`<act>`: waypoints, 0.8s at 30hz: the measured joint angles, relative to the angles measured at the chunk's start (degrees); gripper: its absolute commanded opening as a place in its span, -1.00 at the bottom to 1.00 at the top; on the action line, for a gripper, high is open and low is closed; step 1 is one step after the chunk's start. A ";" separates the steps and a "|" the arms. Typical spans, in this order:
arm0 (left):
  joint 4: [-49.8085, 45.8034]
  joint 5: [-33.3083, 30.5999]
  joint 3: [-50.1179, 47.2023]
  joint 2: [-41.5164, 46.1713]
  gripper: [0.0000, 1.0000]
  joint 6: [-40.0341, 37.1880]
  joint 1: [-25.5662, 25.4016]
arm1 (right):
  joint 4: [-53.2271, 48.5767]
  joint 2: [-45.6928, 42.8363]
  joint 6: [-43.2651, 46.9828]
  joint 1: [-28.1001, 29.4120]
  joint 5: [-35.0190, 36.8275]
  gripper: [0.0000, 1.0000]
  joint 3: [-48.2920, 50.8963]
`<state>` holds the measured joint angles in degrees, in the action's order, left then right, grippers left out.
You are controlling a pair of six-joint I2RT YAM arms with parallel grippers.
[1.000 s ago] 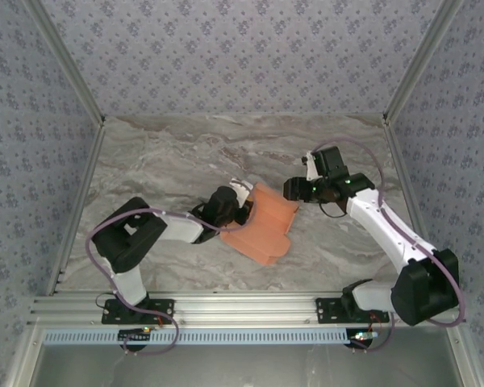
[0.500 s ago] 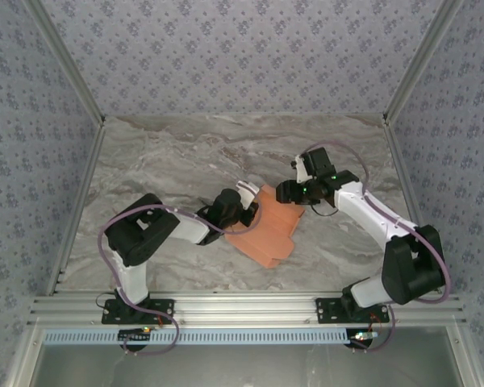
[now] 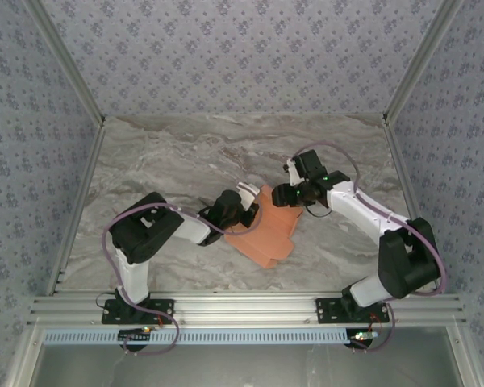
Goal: Fold the paper box
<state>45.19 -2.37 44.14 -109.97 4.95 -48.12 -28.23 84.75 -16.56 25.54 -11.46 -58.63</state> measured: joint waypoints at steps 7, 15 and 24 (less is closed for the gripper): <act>0.44 -0.20 -0.28 -0.04 -0.81 0.00 0.00 | 0.15 0.50 0.55 1.70 2.12 0.07 -0.28; 1.53 -0.42 -0.85 -0.07 -0.93 -0.02 -0.02 | -3.76 0.42 1.60 2.10 4.22 0.25 -3.41; -12.57 0.31 1.99 5.40 -0.95 -0.52 0.00 | -9.44 -9.18 2.54 0.09 5.73 0.29 -5.46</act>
<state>32.62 -2.07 46.13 -104.57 4.43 -48.12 -37.67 75.57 -14.02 25.63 -5.74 -64.10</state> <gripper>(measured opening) 0.076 0.642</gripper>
